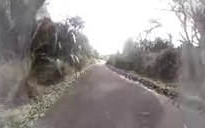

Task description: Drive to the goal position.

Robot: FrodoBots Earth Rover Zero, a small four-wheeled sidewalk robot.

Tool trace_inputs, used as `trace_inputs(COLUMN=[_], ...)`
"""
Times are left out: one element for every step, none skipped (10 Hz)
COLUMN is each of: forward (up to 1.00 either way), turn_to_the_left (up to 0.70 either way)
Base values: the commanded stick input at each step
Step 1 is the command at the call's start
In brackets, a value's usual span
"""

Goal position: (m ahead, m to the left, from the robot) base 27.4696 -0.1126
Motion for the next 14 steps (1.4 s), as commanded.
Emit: trace_inputs(forward=[0.70, 0.70, 0.70, 0.70, 0.70, 0.70, 0.70, 0.70, 0.70, 0.70, 0.70, 0.70, 0.70, 0.70], turn_to_the_left=[0.00, 0.00, 0.00, -0.15, -0.35, -0.35, -0.35, -0.35, -0.35, -0.35, -0.07, -0.01, 0.00, 0.00])
